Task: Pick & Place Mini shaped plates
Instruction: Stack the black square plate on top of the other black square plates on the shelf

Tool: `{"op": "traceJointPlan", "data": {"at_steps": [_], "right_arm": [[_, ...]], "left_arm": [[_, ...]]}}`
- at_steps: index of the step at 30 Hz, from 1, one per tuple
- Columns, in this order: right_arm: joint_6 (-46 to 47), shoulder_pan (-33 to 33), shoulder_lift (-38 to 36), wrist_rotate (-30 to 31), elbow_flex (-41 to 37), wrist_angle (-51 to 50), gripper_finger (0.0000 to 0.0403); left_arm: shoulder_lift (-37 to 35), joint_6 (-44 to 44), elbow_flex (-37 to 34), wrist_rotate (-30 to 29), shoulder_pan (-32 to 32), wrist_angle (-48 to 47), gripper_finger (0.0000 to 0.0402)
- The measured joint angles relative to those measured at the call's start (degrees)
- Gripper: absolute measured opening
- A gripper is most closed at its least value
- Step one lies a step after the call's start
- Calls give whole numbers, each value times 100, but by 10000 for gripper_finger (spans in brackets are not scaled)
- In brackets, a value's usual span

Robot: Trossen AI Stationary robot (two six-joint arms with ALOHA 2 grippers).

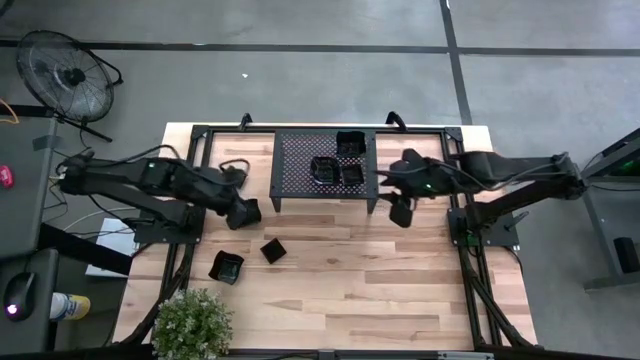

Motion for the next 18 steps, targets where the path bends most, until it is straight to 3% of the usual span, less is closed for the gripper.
{"op": "traceJointPlan", "data": {"at_steps": [11,18], "right_arm": [[557,573,-591,63,-2,-474,147],[707,877,-945,-22,-2,-598,147]], "left_arm": [[1308,-165,0,579,0,-121,108],[1777,-359,-1,487,-1,-99,108]]}}
